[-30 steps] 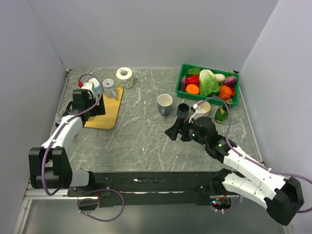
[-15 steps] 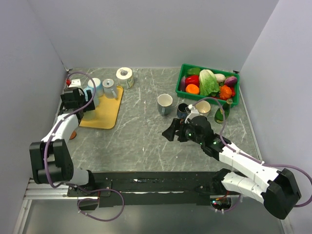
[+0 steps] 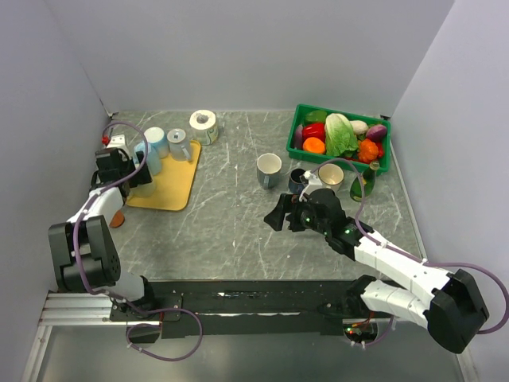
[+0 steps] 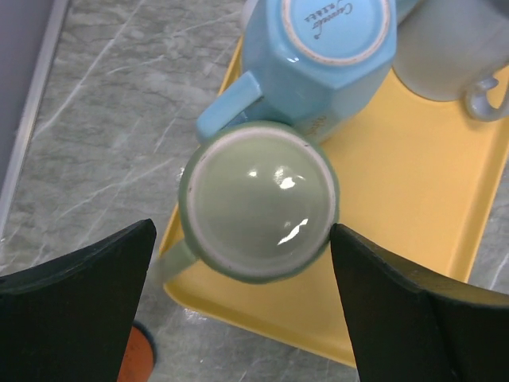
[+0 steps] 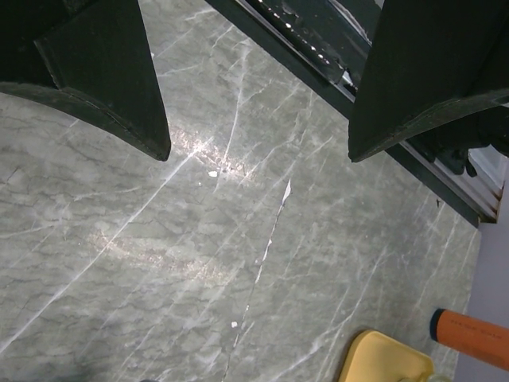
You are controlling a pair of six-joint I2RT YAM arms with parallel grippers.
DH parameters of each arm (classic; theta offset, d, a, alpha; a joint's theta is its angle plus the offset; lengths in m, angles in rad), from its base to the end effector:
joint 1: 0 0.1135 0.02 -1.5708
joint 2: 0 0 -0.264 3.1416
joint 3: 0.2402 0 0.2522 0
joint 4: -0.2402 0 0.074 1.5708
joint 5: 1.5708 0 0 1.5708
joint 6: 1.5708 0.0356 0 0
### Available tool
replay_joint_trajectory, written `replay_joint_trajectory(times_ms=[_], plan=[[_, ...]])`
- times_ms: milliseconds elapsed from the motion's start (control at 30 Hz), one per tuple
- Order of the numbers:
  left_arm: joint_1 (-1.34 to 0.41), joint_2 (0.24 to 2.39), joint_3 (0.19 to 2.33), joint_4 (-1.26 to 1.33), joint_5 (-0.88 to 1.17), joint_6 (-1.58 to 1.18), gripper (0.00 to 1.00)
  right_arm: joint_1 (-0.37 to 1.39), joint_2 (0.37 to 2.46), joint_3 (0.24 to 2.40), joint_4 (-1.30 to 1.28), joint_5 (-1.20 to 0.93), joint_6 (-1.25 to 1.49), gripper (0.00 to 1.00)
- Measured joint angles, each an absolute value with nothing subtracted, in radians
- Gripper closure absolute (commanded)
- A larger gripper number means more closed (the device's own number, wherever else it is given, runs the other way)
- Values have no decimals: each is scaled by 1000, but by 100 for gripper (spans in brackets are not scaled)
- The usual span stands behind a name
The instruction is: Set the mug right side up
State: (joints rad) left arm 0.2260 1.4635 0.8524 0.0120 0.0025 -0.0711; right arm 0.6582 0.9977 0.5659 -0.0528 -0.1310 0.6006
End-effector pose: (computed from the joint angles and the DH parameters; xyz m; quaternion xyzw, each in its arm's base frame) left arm 0.3092 0.0710 0.2228 -0.1303 0.8746 0.0350 0.4656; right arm 0.1721 0.1390 0.2364 -0.0584 0.8529 0.3489 0.3839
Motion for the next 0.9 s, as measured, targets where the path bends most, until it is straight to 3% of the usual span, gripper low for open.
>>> replay_joint_trajectory(times_ms=[400, 533, 600, 900], plan=[[254, 1496, 870, 6, 115, -75, 2, 658, 1000, 566, -52, -130, 597, 2], [254, 1496, 868, -5, 134, -91, 18, 658, 999, 566, -51, -130, 598, 4], [254, 1496, 868, -9, 137, -94, 20, 658, 997, 565, -49, -131, 598, 4], [259, 1483, 860, -31, 161, -115, 3, 658, 993, 559, -38, -138, 605, 4]])
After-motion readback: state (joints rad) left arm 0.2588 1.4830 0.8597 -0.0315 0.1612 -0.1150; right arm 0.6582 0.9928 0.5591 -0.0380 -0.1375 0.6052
